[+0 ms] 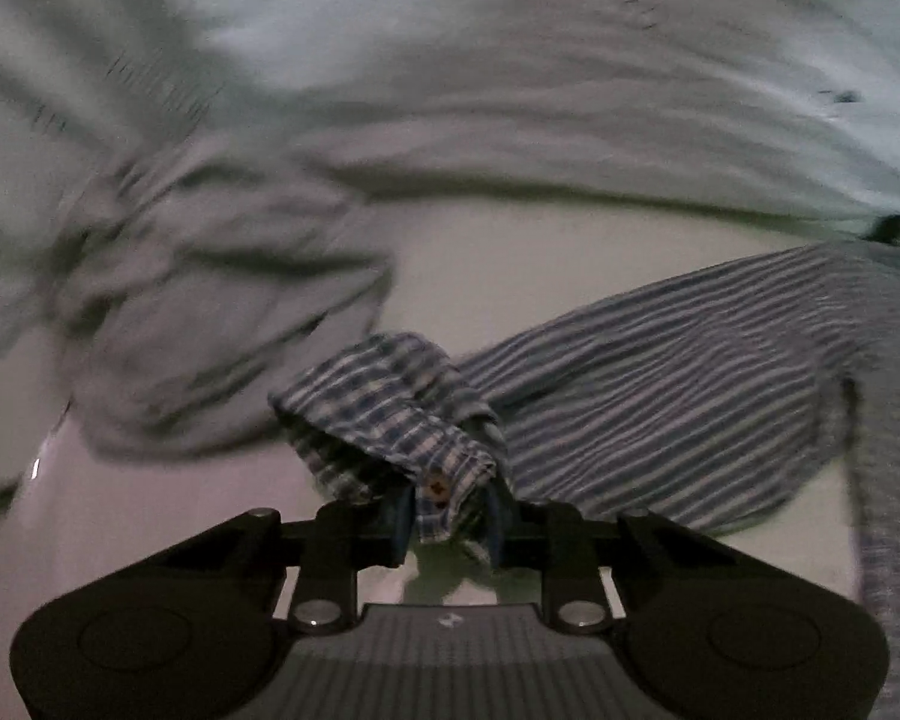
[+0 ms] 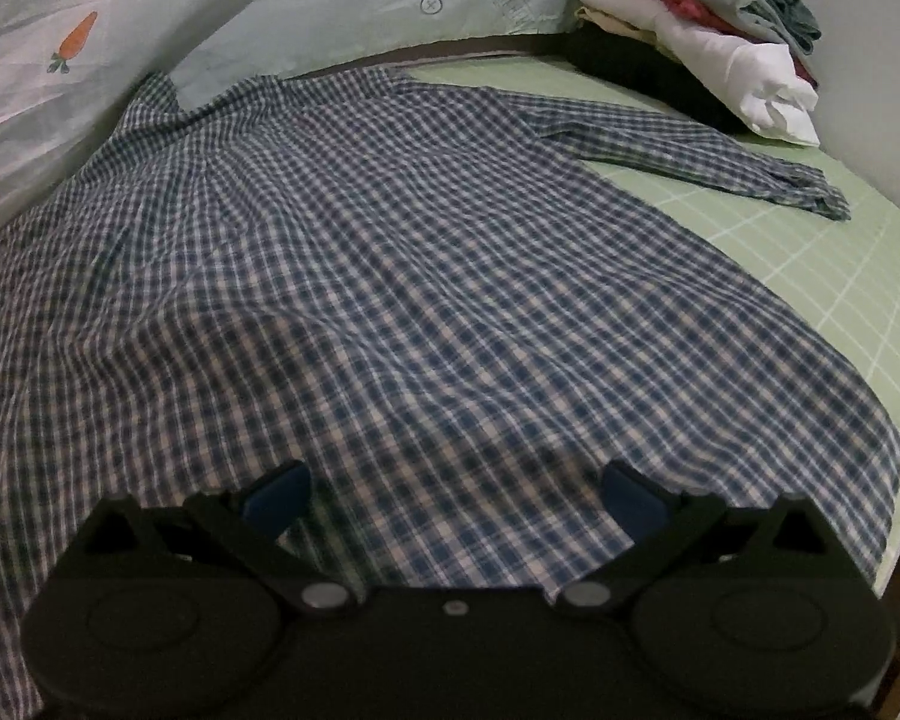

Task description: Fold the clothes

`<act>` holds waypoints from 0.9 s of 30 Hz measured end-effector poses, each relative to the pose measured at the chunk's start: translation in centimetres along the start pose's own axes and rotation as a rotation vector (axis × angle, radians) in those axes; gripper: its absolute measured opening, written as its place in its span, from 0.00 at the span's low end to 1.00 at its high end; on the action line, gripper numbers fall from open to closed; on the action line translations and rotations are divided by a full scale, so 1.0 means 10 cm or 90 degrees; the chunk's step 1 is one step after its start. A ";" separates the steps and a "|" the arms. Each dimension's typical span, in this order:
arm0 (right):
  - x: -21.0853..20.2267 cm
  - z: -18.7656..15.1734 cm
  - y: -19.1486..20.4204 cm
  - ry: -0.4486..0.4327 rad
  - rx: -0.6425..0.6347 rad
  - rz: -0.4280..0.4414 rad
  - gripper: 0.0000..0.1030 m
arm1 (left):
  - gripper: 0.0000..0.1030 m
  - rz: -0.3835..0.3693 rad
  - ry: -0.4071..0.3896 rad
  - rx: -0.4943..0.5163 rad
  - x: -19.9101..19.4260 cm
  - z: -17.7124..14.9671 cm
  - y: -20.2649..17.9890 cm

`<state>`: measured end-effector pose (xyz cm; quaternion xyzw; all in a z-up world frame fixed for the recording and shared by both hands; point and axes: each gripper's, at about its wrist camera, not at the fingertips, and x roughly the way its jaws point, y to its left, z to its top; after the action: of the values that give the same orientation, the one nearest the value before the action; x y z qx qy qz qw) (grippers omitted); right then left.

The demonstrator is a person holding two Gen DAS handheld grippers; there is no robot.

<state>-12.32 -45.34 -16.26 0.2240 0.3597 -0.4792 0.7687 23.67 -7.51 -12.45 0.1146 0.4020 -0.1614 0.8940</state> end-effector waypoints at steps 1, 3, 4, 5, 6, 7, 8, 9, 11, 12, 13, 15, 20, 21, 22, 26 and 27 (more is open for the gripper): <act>0.00 0.00 0.00 -0.002 -0.001 0.001 1.00 | 0.25 -0.018 -0.010 0.001 -0.06 0.05 -0.08; 0.01 0.01 0.00 -0.007 -0.002 0.003 1.00 | 0.24 -0.055 -0.031 0.004 -0.18 0.15 -0.24; 0.02 0.01 0.00 -0.009 -0.003 0.005 1.00 | 0.24 -0.073 -0.041 0.005 -0.23 0.20 -0.32; 0.03 0.02 0.00 -0.011 -0.004 0.006 1.00 | 0.24 -0.094 -0.051 0.007 -0.30 0.24 -0.41; 0.03 0.02 -0.01 -0.013 -0.005 0.007 1.00 | 0.24 -0.122 -0.060 0.010 -0.38 0.27 -0.52; 0.04 0.02 -0.01 -0.015 -0.007 0.009 1.00 | 0.24 -0.150 -0.067 0.014 -0.45 0.29 -0.65; 0.04 0.02 -0.01 -0.016 -0.009 0.011 1.00 | 0.24 -0.187 -0.065 0.014 -0.53 0.30 -0.78; 0.04 0.02 -0.02 -0.018 -0.011 0.013 1.00 | 0.26 -0.237 -0.048 0.004 -0.57 0.28 -0.93; 0.05 0.03 -0.02 -0.018 -0.015 0.017 1.00 | 0.31 -0.344 0.021 -0.021 -0.56 0.21 -1.23; 0.06 0.04 -0.03 -0.018 -0.017 0.019 1.00 | 0.36 -0.377 0.054 -0.022 -0.52 0.15 -1.35; 0.06 0.04 -0.03 -0.017 -0.019 0.021 1.00 | 0.41 -0.388 0.086 -0.014 -0.49 0.07 -1.48; 0.07 0.06 -0.04 -0.014 -0.026 0.026 1.00 | 0.47 -0.385 0.122 0.012 -0.46 -0.07 -1.67; 0.07 0.12 -0.03 0.002 -0.050 0.027 1.00 | 0.65 -0.315 0.123 0.045 -0.48 -0.23 -1.70; 0.07 0.15 -0.01 0.005 -0.057 0.017 1.00 | 0.67 -0.293 0.122 0.040 -0.47 -0.23 -1.66; 0.05 0.19 0.02 -0.002 -0.065 -0.007 1.00 | 0.67 -0.272 0.124 0.034 -0.45 -0.22 -1.61; -0.09 0.39 0.21 -0.054 -0.064 0.023 1.00 | 0.69 -0.197 0.138 0.008 -0.35 -0.24 -1.42; -0.13 0.45 0.28 -0.063 -0.061 0.043 1.00 | 0.70 -0.179 0.146 0.002 -0.33 -0.26 -1.37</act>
<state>-8.68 -46.46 -12.41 0.1750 0.3356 -0.4456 0.8113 14.62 -18.67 -12.66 0.0760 0.5129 -0.2716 0.8108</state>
